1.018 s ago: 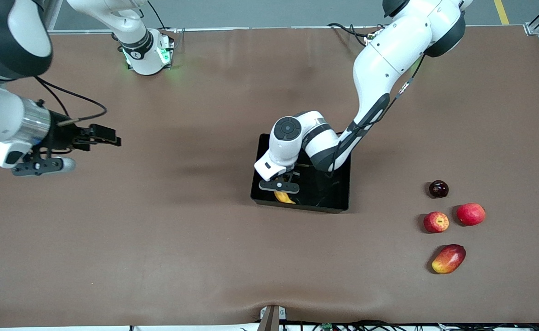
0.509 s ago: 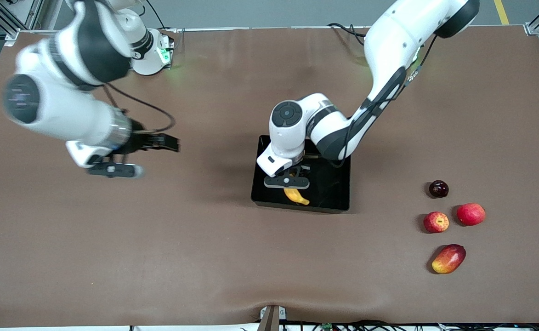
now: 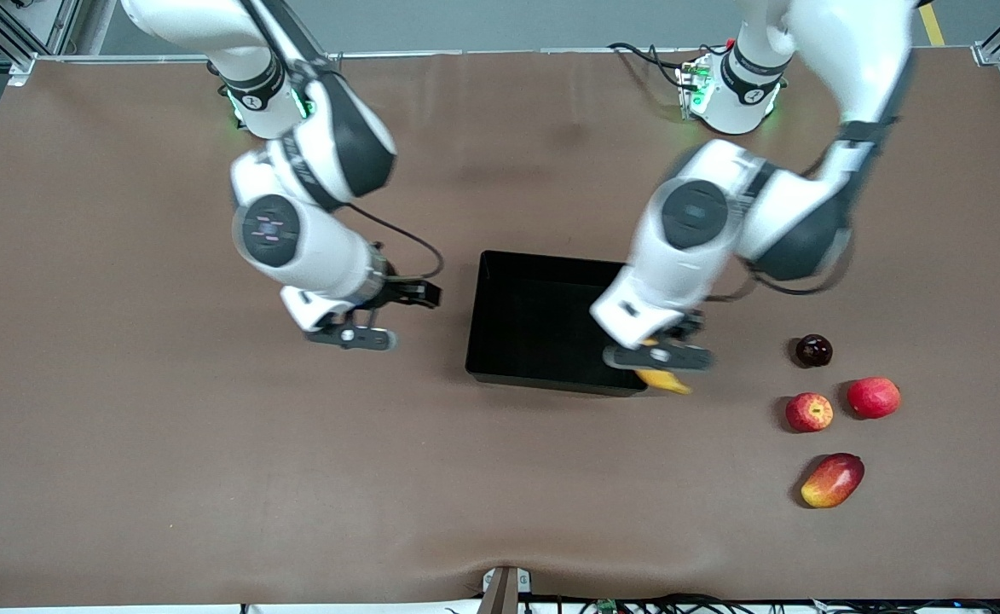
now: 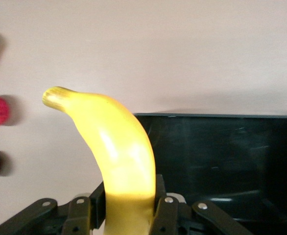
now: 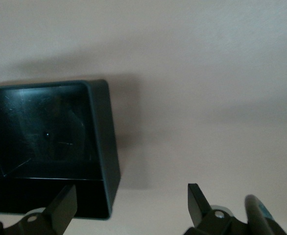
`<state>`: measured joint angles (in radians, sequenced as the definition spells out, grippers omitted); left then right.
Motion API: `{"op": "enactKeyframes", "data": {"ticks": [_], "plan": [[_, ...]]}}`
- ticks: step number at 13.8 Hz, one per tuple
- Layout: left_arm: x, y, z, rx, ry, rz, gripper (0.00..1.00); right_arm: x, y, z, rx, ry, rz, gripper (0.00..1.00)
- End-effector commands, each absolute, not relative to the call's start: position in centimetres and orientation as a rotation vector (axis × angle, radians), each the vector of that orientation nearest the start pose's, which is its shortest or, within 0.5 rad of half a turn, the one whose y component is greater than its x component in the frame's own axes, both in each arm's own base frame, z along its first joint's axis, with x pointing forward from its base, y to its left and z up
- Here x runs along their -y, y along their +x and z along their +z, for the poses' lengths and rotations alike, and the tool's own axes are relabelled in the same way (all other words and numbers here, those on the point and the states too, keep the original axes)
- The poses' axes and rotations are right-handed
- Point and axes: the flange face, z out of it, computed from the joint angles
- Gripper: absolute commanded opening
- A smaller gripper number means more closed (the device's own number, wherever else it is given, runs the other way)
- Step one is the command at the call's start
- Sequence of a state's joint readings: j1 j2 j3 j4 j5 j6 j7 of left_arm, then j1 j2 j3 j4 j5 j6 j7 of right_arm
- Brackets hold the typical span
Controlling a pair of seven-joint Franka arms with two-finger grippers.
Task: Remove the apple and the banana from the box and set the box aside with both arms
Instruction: 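Lift the banana out with the left gripper while the right gripper reaches the box, then place the banana near the apples while the right gripper grips the box rim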
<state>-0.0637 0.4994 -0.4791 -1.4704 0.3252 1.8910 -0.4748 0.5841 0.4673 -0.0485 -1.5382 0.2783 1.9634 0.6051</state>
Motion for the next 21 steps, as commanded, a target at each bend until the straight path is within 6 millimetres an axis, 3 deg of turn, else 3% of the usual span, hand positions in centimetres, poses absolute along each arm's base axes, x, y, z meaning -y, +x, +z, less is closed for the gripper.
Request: {"op": "enactKeyframes", "data": {"ticks": [1,4,8,9,11,12,19,20,21], "plan": [[23.2,64.1,39.9,-0.251,-3.05,0.037,0.0,-40.9,56.6,35.3,-0.284,-2.949,0.198,1.0],[17.9,66.0,36.0,-0.272,-3.023,0.063,0.0,-43.8,54.9,31.1,-0.217,-2.989,0.204,1.0],[13.6,67.4,29.3,-0.238,-3.061,-0.013,0.0,-46.1,53.8,27.4,-0.225,-3.04,0.115,1.0],[12.8,67.4,27.8,-0.232,-3.072,-0.02,0.0,-46.1,53.7,27.1,-0.203,-3.062,0.094,0.84],[11.1,67.6,25.3,-0.234,-3.084,-0.083,0.0,-45.6,54.1,26.5,-0.21,-3.071,0.091,0.25],[9.9,67.8,24.1,-0.25,-3.08,-0.139,0.0,-45.5,54.3,26.5,-0.218,-3.065,0.089,0.03],[8.0,68.2,17.4,-0.226,-3.161,-0.265,0.0,-45.1,54.7,27.2,-0.241,-3.056,0.099,0.0],[7.6,68.2,17.2,-0.221,-3.159,-0.264,0.05,-44.4,55.4,27.7,-0.248,-3.051,0.091,0.0],[7.5,68.2,17.2,-0.221,-3.159,-0.264,0.48,-43.7,55.9,28.1,-0.262,-3.048,0.095,0.0]]}}
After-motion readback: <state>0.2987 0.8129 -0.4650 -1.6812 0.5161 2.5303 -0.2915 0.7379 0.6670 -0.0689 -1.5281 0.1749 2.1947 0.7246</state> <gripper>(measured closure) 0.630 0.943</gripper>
